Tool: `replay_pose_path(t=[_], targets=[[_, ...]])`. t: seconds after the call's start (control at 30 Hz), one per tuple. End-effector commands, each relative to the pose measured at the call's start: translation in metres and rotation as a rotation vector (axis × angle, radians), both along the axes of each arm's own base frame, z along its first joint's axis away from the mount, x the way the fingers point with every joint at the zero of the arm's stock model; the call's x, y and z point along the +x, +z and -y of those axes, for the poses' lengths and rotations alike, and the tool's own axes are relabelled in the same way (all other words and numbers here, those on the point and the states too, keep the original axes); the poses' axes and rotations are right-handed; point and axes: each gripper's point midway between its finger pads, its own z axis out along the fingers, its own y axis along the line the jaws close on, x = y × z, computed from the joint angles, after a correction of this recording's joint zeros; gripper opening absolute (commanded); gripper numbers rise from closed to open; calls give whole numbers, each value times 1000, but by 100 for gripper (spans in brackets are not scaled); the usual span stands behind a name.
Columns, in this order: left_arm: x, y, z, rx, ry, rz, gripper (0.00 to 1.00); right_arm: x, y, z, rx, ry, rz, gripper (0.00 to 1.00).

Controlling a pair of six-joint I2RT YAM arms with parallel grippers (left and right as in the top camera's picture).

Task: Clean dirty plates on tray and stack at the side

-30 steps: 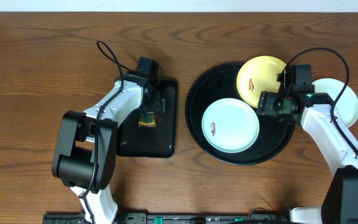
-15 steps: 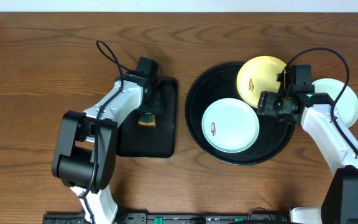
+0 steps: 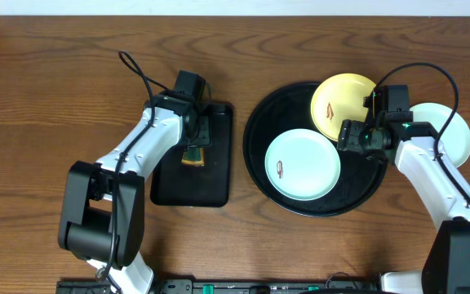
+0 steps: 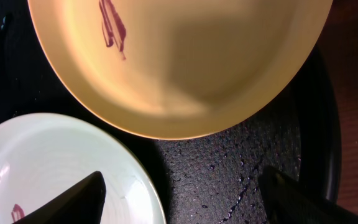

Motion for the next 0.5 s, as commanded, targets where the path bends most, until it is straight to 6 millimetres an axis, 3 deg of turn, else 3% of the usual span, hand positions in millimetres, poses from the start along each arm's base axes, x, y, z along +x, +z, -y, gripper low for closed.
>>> replay_pose_path(t=[0.0, 0.47], targets=[[-8, -8, -2, -6, 4, -26, 64, -2, -5, 3, -1, -8, -15, 78], [-9, -21, -2, -6, 3, -30, 60, -2, -5, 3, -1, -8, -15, 78]])
